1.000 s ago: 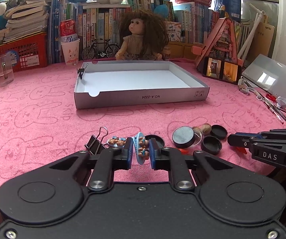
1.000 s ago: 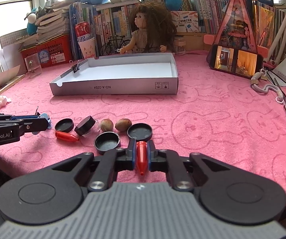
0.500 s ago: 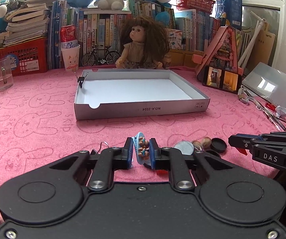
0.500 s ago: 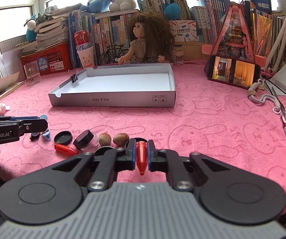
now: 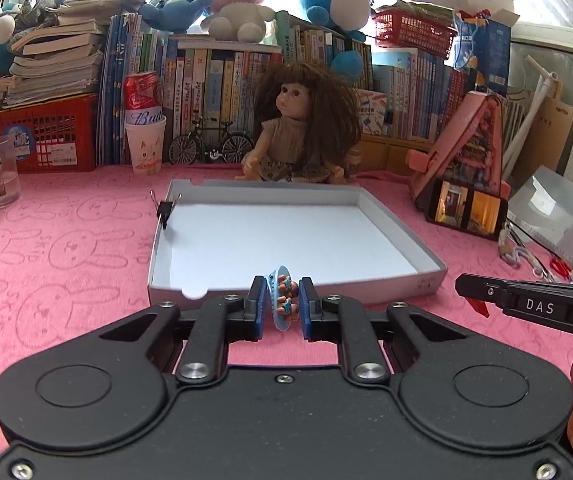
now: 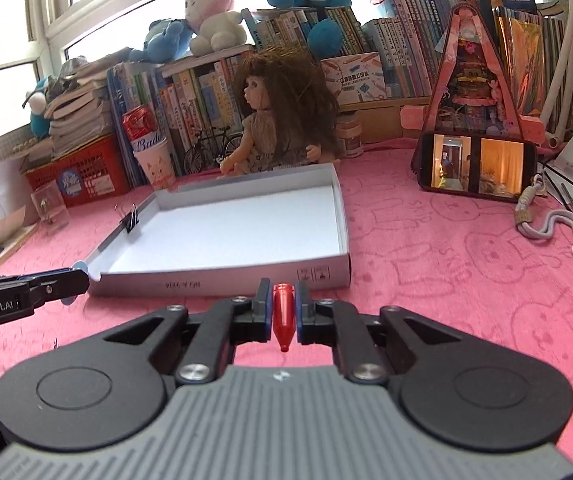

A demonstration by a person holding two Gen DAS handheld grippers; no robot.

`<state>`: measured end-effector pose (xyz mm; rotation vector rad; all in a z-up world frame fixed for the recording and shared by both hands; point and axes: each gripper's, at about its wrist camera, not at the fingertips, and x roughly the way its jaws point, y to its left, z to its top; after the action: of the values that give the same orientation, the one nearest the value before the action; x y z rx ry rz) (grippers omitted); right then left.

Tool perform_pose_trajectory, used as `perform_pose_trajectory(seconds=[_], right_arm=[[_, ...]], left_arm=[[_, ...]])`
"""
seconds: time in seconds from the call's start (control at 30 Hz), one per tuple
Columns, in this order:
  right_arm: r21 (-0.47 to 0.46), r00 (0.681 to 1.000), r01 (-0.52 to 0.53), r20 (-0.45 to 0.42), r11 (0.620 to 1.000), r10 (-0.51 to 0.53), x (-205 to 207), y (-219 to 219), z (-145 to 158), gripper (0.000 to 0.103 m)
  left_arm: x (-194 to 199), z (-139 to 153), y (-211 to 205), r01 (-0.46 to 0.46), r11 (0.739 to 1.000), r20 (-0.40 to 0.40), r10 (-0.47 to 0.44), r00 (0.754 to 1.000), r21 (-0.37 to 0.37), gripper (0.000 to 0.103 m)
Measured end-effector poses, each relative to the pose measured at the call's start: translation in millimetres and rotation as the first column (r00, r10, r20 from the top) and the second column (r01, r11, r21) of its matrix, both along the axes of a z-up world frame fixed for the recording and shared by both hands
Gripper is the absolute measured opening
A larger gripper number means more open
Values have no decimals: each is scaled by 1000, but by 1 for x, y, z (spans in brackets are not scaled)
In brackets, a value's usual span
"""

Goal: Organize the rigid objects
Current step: 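Carry the blue clip with the left tool while the right tool carries the red crayon over the tray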

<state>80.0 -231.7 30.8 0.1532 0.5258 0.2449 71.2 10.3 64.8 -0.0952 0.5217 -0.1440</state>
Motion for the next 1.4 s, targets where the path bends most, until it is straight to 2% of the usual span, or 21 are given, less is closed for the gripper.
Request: perform_pose_trajectory(seconds=[0.27, 0.37, 0.57, 0.87, 1.23, 1.4], right_arm=[[58, 1000, -3, 13, 998, 2, 54, 3, 17, 14], [92, 1000, -5, -12, 996, 6, 77, 6, 14, 14], [72, 998, 14, -62, 997, -10, 113, 18, -3, 14], [87, 991, 31, -133, 996, -20, 132, 18, -25, 14], [78, 987, 26, -163, 997, -13, 138, 22, -30, 15], [76, 986, 21, -166, 997, -8, 139, 24, -30, 21]], left_arm=[[56, 7, -6, -10, 1000, 0, 10, 1000, -11, 16], [81, 1, -7, -22, 999, -17, 21, 1000, -27, 16], [120, -22, -6, -56, 998, -87, 53, 995, -28, 16], [137, -41, -6, -68, 997, -131, 64, 989, -22, 16], [143, -51, -11, -61, 998, -163, 58, 985, -14, 16], [145, -51, -12, -57, 998, -171, 53, 984, -16, 17]])
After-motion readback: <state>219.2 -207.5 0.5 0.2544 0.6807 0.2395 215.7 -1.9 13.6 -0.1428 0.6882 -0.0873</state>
